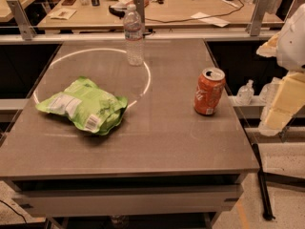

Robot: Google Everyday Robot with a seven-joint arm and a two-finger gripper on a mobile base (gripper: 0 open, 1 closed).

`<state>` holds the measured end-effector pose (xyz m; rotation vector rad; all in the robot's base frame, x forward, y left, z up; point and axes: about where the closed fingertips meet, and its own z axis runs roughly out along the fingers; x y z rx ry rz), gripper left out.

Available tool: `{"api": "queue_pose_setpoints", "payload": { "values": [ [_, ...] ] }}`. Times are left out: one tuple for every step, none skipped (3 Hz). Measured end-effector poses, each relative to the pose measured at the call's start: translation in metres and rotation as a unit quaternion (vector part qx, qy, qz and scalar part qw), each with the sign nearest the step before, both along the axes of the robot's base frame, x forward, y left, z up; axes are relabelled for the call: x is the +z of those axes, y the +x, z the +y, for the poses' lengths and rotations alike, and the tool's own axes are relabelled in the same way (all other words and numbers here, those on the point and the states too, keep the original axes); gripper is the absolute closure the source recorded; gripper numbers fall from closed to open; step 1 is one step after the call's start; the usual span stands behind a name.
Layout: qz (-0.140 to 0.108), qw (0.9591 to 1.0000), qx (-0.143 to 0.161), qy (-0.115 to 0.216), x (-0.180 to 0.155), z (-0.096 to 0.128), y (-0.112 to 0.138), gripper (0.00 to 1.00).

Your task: Move coke can near water bottle

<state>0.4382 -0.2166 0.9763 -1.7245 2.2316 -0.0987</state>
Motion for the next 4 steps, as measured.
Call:
{"api": "queue_pose_setpoints", "payload": {
  "values": [
    [0.0, 1.0, 0.0, 0.0, 0.0, 0.0, 0.0, 0.0],
    [0.009, 0.9983, -0.027, 0.051, -0.005, -0.009, 0.0, 0.0],
    [0.02, 0.9823, -0.095, 0.16, -0.037, -0.047, 0.004, 0.0],
    [-0.009, 0.9558, -0.128, 0.265, -0.058, -0.071, 0.007, 0.0]
  ]
}}
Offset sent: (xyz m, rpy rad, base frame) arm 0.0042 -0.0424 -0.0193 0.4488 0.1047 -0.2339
